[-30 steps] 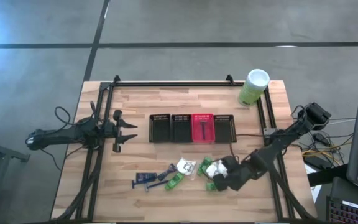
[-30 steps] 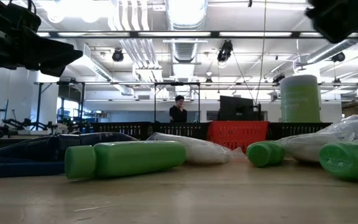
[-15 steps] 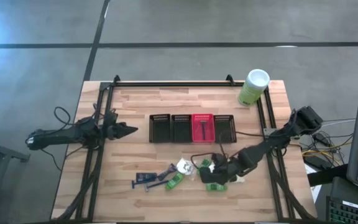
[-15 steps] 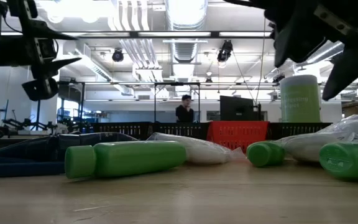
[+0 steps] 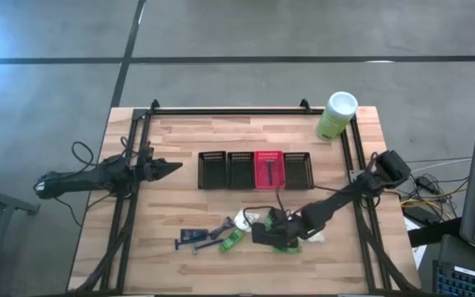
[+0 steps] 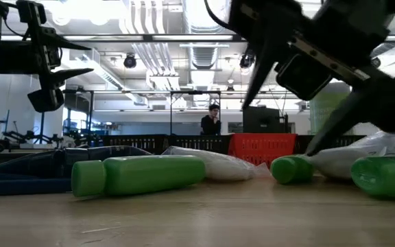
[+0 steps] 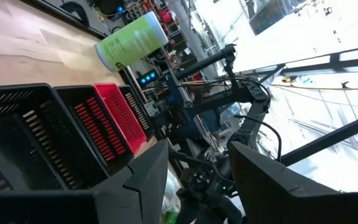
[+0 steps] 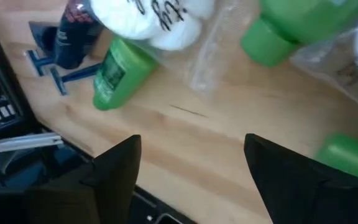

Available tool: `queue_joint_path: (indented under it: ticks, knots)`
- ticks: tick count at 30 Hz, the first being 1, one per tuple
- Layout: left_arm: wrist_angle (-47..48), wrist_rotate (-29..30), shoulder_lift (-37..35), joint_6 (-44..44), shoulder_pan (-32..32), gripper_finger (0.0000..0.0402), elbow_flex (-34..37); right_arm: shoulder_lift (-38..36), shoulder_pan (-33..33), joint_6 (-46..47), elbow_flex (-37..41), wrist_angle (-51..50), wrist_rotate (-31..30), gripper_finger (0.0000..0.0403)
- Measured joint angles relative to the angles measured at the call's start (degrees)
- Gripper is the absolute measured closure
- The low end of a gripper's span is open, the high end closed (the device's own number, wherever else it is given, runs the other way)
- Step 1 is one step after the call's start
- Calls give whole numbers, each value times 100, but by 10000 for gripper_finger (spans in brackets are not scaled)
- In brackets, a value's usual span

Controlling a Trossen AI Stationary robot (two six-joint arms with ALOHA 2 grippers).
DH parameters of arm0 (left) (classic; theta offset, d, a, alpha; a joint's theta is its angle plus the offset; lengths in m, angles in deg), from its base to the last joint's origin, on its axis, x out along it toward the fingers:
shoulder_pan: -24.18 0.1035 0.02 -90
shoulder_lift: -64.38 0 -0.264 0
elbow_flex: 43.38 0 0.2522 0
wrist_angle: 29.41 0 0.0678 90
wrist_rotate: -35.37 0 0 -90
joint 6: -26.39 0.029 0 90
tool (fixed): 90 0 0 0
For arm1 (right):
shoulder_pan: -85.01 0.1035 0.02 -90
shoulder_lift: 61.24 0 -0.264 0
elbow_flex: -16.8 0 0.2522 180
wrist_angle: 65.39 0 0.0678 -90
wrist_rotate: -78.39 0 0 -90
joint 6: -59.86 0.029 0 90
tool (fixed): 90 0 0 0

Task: Pick & Place Travel size toiletries
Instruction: Put the white cotton pack into the right black basket

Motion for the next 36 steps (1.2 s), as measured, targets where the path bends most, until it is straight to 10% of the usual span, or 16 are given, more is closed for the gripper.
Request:
queue_joint_path:
  ticks: [12,26,36]
  knots:
    - [50,-2,93,9,0,225,-2,233,-138,-422,-377,-164,-116,128]
    - [56,278,98,538,0,225,-2,-775,556,-774,-1309,-5755,985,154]
    - [-317,400,99,691,0,225,-2,-722,678,-451,-922,-5509,1504,99]
